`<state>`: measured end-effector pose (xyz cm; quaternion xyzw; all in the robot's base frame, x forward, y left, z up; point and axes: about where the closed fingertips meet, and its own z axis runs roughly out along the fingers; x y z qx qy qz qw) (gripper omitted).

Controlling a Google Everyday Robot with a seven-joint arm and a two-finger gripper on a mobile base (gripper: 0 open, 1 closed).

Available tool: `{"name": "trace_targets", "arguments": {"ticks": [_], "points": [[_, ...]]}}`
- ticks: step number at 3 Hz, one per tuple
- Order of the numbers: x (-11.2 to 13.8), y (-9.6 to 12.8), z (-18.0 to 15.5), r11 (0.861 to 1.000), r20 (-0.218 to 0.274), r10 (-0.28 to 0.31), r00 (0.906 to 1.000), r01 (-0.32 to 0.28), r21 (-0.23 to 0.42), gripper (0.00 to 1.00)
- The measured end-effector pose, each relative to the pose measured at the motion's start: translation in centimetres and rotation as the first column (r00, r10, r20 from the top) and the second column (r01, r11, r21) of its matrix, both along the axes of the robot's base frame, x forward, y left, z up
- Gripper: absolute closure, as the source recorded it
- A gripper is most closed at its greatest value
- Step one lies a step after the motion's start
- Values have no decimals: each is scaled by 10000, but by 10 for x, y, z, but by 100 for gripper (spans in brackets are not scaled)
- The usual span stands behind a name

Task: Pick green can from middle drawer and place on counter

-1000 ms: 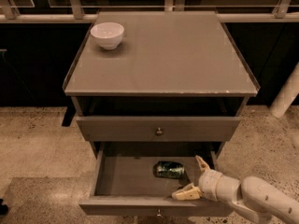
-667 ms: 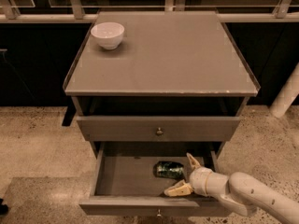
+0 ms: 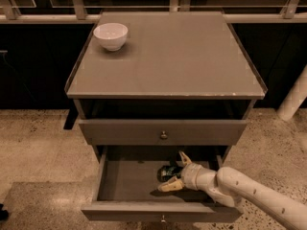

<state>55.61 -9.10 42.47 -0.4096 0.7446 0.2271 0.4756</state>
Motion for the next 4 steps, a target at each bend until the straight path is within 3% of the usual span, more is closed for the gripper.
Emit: {"name": "trace_targets", "arguments": {"ticks": [1, 2, 3, 4], "points": [[16, 13, -17, 9993, 59, 178, 9998, -176, -333, 0], [22, 22, -33, 9939, 177, 321, 9993, -300, -1062, 0], [14, 28, -65, 9714, 146, 612, 9980, -562, -2307, 0], [14, 28, -61, 9712, 144, 613, 9980, -563, -2317, 0]]}}
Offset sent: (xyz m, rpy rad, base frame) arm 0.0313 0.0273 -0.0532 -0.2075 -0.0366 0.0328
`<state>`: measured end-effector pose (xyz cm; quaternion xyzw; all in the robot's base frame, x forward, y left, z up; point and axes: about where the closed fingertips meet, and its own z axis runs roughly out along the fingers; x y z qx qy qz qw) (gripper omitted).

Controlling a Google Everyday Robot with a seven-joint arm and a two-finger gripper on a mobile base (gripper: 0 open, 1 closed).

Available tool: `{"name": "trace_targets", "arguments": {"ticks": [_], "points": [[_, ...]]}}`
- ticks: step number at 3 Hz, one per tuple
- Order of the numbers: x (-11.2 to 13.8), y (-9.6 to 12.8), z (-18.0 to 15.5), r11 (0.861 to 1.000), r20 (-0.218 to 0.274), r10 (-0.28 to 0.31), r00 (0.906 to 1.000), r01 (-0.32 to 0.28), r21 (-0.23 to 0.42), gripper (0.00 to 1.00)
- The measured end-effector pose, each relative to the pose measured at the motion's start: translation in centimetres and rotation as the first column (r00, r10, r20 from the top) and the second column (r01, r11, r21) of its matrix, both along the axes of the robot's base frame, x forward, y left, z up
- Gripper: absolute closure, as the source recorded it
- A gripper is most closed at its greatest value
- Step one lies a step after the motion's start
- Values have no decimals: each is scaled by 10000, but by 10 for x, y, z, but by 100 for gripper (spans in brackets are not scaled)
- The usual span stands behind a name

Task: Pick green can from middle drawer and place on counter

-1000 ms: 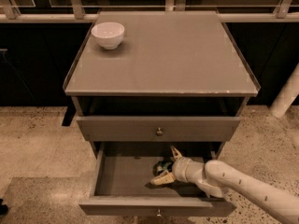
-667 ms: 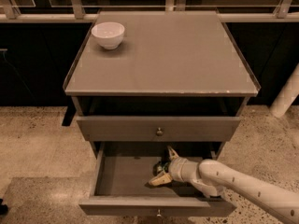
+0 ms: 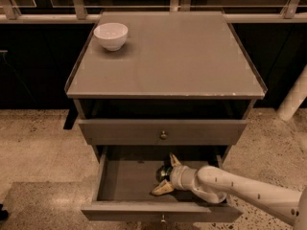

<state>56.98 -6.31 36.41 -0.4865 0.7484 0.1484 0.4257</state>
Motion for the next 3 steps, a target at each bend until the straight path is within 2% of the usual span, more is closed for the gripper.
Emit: {"name": "trace_targets", "arguments": {"ticks": [1, 3], "points": [[0, 0, 0, 10000, 0, 0, 10000, 0, 0, 15], [0, 0, 0, 10000, 0, 1, 10000, -1, 1, 62]]}}
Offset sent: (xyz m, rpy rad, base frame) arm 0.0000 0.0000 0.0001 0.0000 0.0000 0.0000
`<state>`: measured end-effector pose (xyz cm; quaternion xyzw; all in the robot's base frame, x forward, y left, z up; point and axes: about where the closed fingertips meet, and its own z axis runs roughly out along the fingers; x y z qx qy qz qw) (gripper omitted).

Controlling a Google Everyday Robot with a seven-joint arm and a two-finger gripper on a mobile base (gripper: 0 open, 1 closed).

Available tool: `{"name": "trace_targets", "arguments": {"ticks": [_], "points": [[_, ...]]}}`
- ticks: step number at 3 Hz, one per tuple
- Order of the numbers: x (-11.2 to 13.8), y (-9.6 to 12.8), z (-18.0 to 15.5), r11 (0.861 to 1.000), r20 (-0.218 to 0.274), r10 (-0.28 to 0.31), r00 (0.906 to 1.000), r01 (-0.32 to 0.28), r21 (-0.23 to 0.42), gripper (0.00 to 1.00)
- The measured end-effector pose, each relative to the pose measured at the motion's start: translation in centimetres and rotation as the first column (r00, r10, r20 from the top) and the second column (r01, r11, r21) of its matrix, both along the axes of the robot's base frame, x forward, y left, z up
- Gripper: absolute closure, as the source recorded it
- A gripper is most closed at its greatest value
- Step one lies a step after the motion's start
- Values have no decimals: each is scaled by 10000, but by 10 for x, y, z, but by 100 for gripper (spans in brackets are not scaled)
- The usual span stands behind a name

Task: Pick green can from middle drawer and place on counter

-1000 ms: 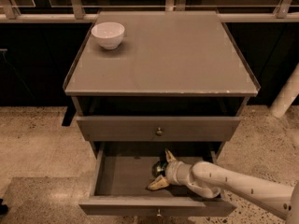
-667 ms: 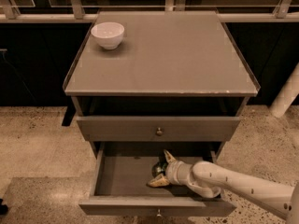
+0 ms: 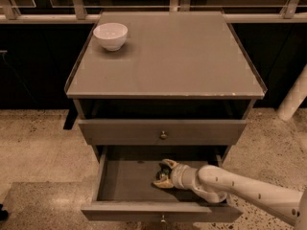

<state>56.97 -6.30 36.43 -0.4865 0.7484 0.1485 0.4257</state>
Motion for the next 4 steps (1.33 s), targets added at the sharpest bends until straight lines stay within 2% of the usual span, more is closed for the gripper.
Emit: {"name": "trace_targets", "arguments": {"ticks": [1, 2, 3, 4], "points": [[0, 0, 0, 10000, 0, 0, 10000, 0, 0, 84], [0, 0, 0, 10000, 0, 0, 10000, 0, 0, 100], [0, 0, 5, 10000, 0, 0, 10000, 0, 2, 100], [11, -14, 26, 9853, -127, -714, 9974, 725, 1548, 100]]}}
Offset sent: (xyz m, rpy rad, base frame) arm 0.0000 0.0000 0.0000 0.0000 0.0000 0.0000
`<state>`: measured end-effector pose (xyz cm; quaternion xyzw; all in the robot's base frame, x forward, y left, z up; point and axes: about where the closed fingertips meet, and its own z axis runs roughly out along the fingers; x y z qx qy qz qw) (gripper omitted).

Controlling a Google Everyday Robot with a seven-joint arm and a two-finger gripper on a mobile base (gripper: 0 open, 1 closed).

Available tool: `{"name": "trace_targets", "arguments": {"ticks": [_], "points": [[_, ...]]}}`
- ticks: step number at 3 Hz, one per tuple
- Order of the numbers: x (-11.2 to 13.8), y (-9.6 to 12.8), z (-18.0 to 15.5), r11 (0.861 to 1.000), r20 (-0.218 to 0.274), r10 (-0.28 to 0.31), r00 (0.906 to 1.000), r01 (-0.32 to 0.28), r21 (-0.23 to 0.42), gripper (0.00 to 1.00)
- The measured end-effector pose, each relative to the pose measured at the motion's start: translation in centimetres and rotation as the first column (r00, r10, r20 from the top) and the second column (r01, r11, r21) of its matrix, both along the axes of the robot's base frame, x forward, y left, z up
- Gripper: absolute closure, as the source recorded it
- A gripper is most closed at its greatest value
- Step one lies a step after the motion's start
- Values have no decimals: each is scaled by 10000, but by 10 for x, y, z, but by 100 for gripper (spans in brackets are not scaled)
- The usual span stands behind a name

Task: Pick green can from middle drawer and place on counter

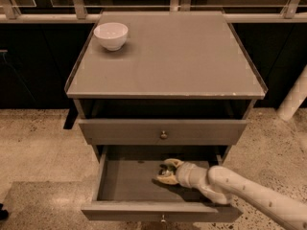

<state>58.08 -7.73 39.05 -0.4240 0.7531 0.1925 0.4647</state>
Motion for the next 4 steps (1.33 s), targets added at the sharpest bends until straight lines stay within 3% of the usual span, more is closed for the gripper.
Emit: {"name": "trace_targets", "arguments": {"ticks": [1, 2, 3, 4], "points": [[-10, -48, 46, 9770, -10, -714, 9974, 701, 2014, 100], [-31, -82, 86, 9362, -188, -735, 9971, 755, 3434, 100], [-47, -101, 120, 8815, -300, -424, 9986, 515, 4693, 100], [-59, -109, 160, 8195, -37, 398, 9992, -306, 5722, 100]]}}
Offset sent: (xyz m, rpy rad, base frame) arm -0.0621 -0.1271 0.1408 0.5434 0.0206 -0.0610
